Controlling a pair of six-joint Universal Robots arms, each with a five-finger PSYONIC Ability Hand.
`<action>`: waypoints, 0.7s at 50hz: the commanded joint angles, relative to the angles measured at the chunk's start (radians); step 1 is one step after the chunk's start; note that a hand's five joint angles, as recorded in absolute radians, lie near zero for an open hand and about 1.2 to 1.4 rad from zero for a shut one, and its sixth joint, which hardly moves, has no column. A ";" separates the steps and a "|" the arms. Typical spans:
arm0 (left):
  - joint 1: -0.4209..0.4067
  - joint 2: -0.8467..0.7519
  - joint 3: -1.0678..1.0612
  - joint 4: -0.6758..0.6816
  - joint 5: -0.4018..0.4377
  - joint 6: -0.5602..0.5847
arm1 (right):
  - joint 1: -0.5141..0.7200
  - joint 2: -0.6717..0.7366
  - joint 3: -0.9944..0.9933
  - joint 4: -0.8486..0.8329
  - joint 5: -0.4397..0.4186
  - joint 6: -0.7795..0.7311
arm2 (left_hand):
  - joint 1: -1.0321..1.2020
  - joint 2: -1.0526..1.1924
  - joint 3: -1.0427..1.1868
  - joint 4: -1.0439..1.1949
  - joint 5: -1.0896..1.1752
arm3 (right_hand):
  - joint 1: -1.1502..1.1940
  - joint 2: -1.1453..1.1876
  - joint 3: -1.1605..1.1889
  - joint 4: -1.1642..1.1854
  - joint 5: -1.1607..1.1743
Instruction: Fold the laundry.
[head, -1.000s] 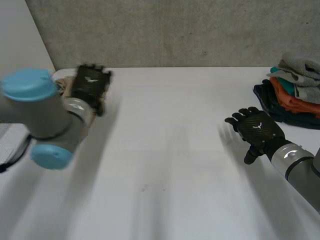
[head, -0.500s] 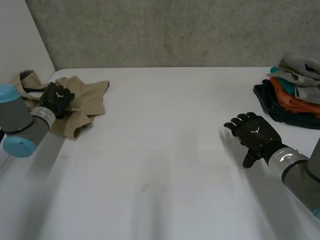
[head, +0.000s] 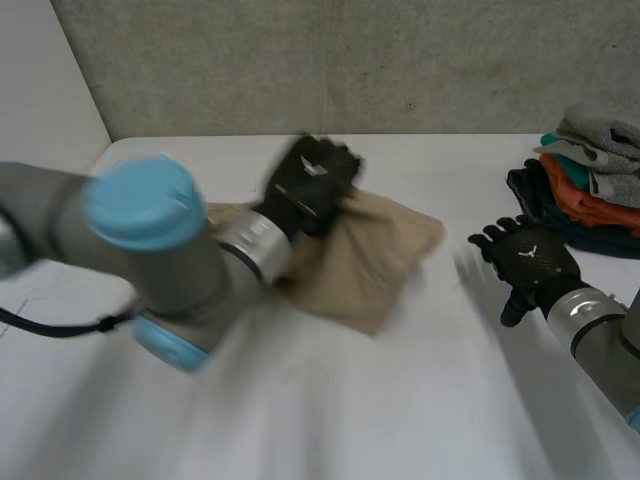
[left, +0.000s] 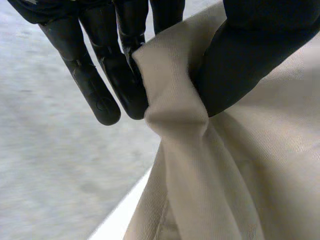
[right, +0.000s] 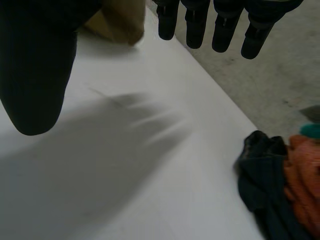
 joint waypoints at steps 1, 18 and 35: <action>-0.165 -0.190 0.093 -0.012 -0.100 -0.001 | -0.005 -0.028 0.000 -0.014 0.027 0.017 | 0.147 0.102 0.106 0.098 0.143 | -0.052 -0.037 -0.033 -0.041 -0.052; 0.022 0.282 -0.276 -0.051 -0.258 0.010 | 0.003 -0.143 0.001 0.045 0.033 0.172 | -0.826 -0.871 -0.867 -0.875 -0.829 | -0.052 -0.037 -0.033 -0.041 -0.052; 0.261 0.221 -0.558 0.016 -0.249 0.103 | 0.058 -0.160 0.026 0.118 0.018 0.162 | -0.788 -0.833 -0.829 -0.837 -0.791 | -0.052 -0.037 -0.033 -0.041 -0.052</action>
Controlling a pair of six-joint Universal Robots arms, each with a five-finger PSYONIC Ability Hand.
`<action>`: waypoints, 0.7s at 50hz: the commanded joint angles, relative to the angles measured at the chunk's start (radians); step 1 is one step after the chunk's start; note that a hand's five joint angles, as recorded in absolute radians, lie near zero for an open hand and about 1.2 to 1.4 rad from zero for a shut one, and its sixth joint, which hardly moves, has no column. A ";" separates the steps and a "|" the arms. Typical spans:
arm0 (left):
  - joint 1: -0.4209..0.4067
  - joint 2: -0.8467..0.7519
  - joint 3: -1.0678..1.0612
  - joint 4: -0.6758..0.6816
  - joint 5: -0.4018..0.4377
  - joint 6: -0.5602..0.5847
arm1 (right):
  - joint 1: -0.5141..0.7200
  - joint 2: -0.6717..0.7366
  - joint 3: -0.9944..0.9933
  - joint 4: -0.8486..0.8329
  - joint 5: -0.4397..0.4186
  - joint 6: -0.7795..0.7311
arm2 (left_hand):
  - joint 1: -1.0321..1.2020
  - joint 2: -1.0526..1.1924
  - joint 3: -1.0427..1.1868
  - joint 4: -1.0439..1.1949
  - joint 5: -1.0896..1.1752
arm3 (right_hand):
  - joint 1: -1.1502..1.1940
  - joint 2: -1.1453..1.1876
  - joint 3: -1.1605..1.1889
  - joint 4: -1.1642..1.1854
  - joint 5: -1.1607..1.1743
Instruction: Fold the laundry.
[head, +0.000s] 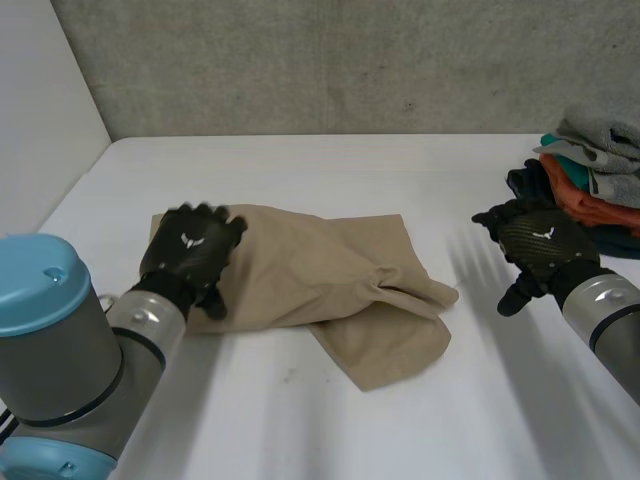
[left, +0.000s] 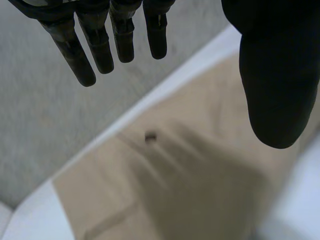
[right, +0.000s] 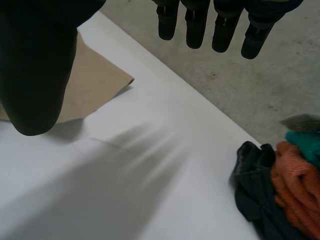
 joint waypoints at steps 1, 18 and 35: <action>0.118 -0.160 -0.008 0.078 0.013 0.094 | 0.040 0.012 0.011 -0.007 0.002 -0.010 | 0.054 0.062 0.057 0.065 0.072 | -0.052 -0.037 -0.033 -0.041 -0.052; 0.255 -0.335 0.140 0.325 0.056 0.381 | 0.045 0.043 0.008 -0.013 0.013 -0.014 | 1.084 1.092 1.087 1.095 1.102 | -0.052 -0.037 -0.033 -0.041 -0.052; -0.023 -0.223 0.350 0.528 0.191 0.266 | 0.026 0.006 0.010 -0.011 0.016 -0.011 | 1.084 1.092 1.087 1.095 1.102 | -0.052 -0.037 -0.033 -0.041 -0.052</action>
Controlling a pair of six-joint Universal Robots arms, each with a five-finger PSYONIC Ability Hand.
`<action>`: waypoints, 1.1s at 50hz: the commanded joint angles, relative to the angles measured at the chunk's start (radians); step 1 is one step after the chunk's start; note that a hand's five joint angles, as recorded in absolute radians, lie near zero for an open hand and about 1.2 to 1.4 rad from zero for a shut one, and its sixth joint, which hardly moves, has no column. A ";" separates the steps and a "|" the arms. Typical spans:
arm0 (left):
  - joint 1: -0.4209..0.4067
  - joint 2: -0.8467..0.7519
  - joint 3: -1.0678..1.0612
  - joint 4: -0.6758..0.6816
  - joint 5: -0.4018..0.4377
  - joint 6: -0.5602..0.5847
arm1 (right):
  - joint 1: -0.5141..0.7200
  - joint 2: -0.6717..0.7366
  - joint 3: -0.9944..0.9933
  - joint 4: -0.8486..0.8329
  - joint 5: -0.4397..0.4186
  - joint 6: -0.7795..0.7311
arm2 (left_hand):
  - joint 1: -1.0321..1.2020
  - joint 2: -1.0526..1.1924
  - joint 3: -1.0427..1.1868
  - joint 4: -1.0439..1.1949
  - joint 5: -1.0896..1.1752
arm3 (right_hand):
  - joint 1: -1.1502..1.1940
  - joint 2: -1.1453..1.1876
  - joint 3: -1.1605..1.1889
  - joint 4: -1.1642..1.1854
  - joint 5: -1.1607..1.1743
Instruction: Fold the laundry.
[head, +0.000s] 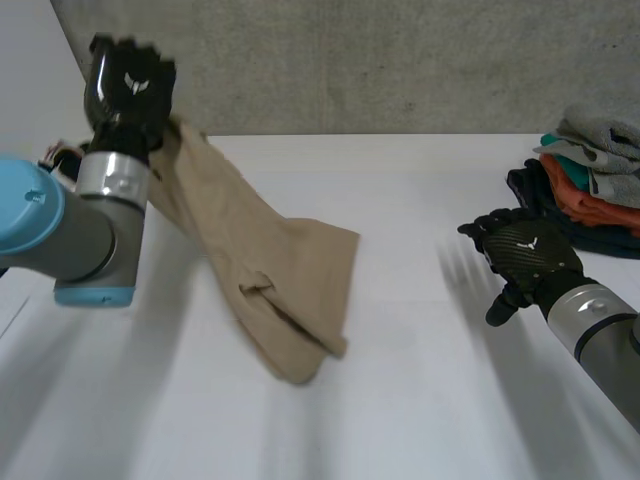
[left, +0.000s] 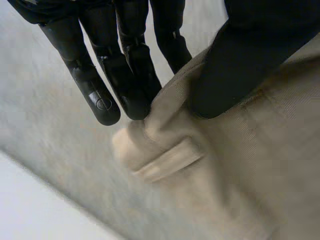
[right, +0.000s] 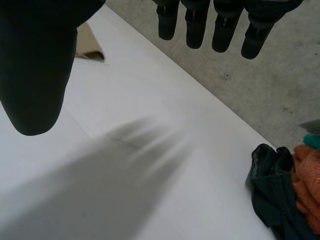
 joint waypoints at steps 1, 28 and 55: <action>-0.219 -0.045 0.003 -0.046 0.121 -0.119 | -0.014 -0.014 -0.001 0.000 0.000 0.000 | 0.253 0.201 0.205 0.196 0.261 | -0.052 -0.037 -0.033 -0.041 -0.052; -0.494 0.114 -0.263 -0.062 0.160 -0.349 | -0.071 -0.039 -0.173 0.078 0.068 0.002 | -0.938 -0.990 -0.987 -0.995 -0.931 | -0.052 -0.037 -0.033 -0.041 -0.052; 0.037 -0.261 0.191 -0.815 0.215 -0.407 | 0.226 0.512 -0.880 0.522 0.022 0.226 | -0.818 -0.870 -0.867 -0.875 -0.811 | 0.014 0.029 0.033 0.025 0.014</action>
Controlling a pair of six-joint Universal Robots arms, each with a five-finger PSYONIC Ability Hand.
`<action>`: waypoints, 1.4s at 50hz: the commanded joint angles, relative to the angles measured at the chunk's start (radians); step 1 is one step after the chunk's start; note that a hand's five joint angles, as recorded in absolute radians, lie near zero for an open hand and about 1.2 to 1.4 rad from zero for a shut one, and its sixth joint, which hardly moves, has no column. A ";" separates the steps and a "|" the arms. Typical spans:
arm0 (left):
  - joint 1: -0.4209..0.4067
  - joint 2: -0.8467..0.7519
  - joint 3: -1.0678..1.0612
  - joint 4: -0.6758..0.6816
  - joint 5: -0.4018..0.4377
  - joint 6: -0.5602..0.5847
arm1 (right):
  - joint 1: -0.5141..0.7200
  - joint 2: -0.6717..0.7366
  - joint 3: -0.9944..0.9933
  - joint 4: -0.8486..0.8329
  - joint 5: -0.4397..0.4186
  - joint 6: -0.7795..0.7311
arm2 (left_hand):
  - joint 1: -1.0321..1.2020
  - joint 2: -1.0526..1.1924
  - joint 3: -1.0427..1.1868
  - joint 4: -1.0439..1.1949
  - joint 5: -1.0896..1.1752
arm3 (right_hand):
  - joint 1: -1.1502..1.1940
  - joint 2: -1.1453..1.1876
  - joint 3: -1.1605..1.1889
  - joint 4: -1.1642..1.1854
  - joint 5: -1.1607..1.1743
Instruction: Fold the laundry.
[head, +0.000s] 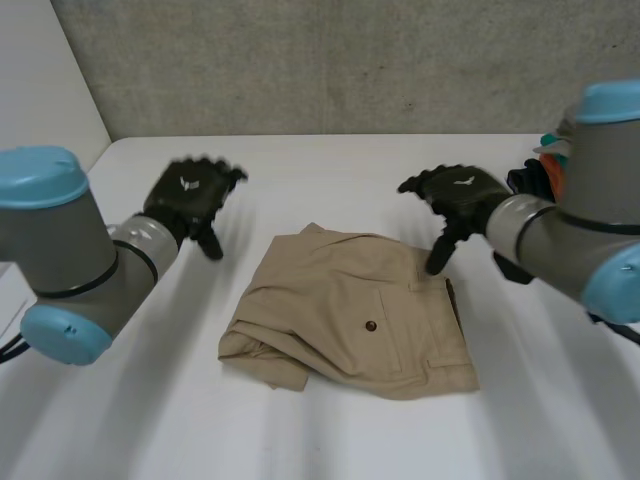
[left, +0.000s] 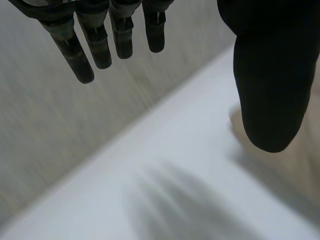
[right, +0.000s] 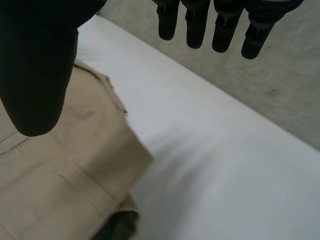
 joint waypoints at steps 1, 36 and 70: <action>0.036 -0.224 0.158 -0.146 0.090 0.000 | 0.051 0.200 -0.135 -0.019 -0.005 0.067 | 0.080 0.058 0.068 0.057 0.051 | 0.023 0.041 0.042 0.034 0.023; -0.039 -0.377 0.322 -0.158 0.417 -0.194 | 0.083 -0.349 0.156 -0.032 -0.060 -0.159 | 1.126 1.105 1.114 1.104 1.098 | 1.170 1.188 1.189 1.181 1.170; 0.035 0.172 -0.112 -0.125 0.001 0.111 | -0.011 -0.225 0.081 0.222 0.027 -0.480 | 1.151 1.129 1.139 1.128 1.123 | 1.170 1.188 1.189 1.181 1.170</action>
